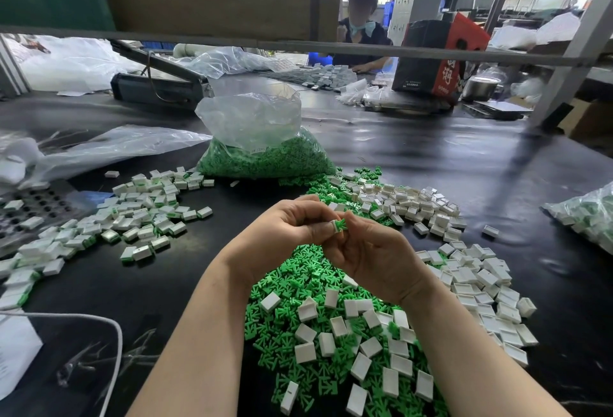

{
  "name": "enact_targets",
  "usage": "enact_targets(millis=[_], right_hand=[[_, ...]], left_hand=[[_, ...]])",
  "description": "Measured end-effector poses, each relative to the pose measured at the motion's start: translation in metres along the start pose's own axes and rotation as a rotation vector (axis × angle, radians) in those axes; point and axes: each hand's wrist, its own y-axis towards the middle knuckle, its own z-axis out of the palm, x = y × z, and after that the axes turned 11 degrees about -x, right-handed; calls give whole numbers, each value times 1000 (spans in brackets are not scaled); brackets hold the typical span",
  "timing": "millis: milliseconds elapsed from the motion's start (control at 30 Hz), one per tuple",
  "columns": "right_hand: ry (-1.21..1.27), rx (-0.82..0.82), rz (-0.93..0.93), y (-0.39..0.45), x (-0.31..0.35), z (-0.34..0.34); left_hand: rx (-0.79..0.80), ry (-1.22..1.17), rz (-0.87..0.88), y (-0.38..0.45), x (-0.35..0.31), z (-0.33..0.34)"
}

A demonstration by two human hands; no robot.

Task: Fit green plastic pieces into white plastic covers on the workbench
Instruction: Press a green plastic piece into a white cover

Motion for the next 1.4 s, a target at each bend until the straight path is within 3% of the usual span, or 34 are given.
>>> enact_targets(millis=[167,1400], right_hand=[[-10,-24,24,0,0,-1],[74,22,30,5,-5,-4]], left_hand=[[-16,-5,-50,1,1,3],[-32,-68,21,2,5,2]])
